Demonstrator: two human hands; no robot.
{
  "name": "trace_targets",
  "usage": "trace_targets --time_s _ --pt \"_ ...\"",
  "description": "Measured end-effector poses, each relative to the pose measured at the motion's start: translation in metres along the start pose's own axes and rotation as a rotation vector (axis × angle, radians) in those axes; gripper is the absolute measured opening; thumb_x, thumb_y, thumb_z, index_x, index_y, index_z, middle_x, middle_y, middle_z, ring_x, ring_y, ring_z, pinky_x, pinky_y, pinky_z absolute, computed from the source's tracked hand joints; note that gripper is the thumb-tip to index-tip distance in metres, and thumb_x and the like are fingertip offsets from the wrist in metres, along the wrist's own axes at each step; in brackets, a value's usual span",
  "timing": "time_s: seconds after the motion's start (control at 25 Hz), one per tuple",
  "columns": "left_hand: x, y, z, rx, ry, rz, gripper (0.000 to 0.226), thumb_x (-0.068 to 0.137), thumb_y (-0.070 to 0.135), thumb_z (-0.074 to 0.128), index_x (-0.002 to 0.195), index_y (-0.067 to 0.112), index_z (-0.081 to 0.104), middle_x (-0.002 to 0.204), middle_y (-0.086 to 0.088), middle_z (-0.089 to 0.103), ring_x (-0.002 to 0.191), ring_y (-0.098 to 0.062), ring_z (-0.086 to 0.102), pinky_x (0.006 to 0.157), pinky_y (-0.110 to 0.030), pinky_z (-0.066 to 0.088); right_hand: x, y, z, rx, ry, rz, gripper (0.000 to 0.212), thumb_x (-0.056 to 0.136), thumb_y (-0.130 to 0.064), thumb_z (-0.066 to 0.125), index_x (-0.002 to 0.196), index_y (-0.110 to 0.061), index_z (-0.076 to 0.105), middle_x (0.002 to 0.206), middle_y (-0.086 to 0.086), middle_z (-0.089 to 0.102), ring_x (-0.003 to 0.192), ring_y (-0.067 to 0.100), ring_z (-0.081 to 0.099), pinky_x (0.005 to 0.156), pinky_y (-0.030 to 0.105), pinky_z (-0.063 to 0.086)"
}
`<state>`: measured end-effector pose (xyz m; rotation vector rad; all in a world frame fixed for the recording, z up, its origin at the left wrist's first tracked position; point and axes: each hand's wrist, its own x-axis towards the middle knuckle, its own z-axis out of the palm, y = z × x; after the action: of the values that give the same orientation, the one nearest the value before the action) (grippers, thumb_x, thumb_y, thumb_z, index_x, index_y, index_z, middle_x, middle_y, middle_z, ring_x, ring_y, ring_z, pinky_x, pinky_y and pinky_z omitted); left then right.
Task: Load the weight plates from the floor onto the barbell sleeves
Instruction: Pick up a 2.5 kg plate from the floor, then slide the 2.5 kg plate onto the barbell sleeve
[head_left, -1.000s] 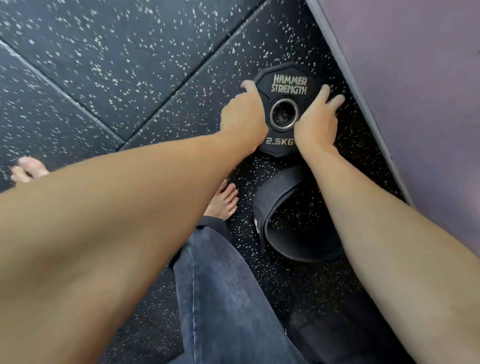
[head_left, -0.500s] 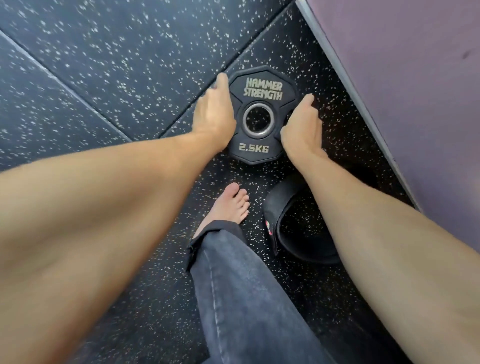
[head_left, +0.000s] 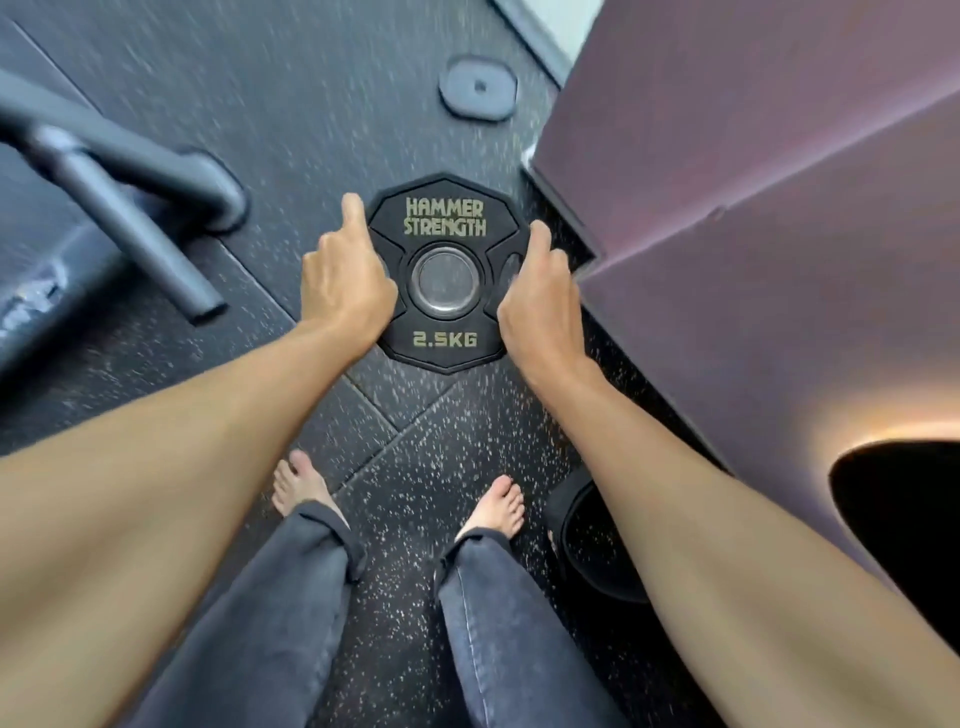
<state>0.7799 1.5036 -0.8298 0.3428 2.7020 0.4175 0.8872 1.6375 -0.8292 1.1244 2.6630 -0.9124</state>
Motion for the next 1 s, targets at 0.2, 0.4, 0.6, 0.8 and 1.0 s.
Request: trace_targets --time_s 0.2,0.4,0.6,0.8,1.0 --pt "-0.002 0.053 -0.199 -0.043 0.303 0.056 0.031 0.092 0.003 0.045 0.123 0.006 0.037 0.097 -0.030 0.061 0.091 -0.056 0.055 0.069 -0.047 0.032 -0.003 -0.139 -0.146 0.122 0.256 -0.177 0.054 0.099 -0.002 0.040 0.151 -0.013 0.033 0.104 0.016 0.053 0.076 0.030 0.052 0.067 0.036 0.039" --pt "-0.044 0.110 -0.400 -0.055 0.661 0.078 0.037 0.099 0.013 0.040 0.136 0.008 0.039 0.109 -0.025 0.062 0.093 -0.053 0.060 0.068 -0.045 0.029 -0.040 -0.279 -0.299 0.292 0.475 -0.379 0.057 0.097 0.000 0.043 0.151 -0.014 0.036 0.102 0.013 0.051 0.077 0.029 0.053 0.071 0.036 0.044" --pt "-0.122 0.150 -0.585 -0.076 1.002 0.136 0.037 0.098 0.008 0.041 0.135 0.009 0.040 0.104 -0.023 0.062 0.089 -0.049 0.062 0.065 -0.043 0.029 -0.111 -0.401 -0.442 0.462 0.752 -0.656 0.055 0.095 0.006 0.052 0.148 -0.004 0.043 0.102 0.018 0.055 0.077 0.028 0.058 0.069 0.024 0.042" --pt "-0.229 0.157 -0.722 -0.088 1.359 0.150 0.050 0.098 0.007 0.043 0.147 0.015 0.039 0.102 -0.020 0.063 0.082 -0.048 0.064 0.061 -0.043 0.035 -0.209 -0.494 -0.549 0.642 0.936 -0.903 0.048 0.096 0.004 0.053 0.144 -0.002 0.048 0.098 0.019 0.056 0.066 0.007 0.050 0.066 0.009 0.038" --pt "-0.344 0.119 -0.819 -0.099 1.561 0.146 0.055 0.098 0.013 0.046 0.151 0.021 0.036 0.109 -0.018 0.066 0.090 -0.048 0.064 0.067 -0.049 0.043 -0.316 -0.573 -0.596 0.827 0.982 -1.108 0.046 0.098 -0.001 0.046 0.143 -0.002 0.049 0.096 0.014 0.051 0.073 0.001 0.036 0.069 0.009 0.033"
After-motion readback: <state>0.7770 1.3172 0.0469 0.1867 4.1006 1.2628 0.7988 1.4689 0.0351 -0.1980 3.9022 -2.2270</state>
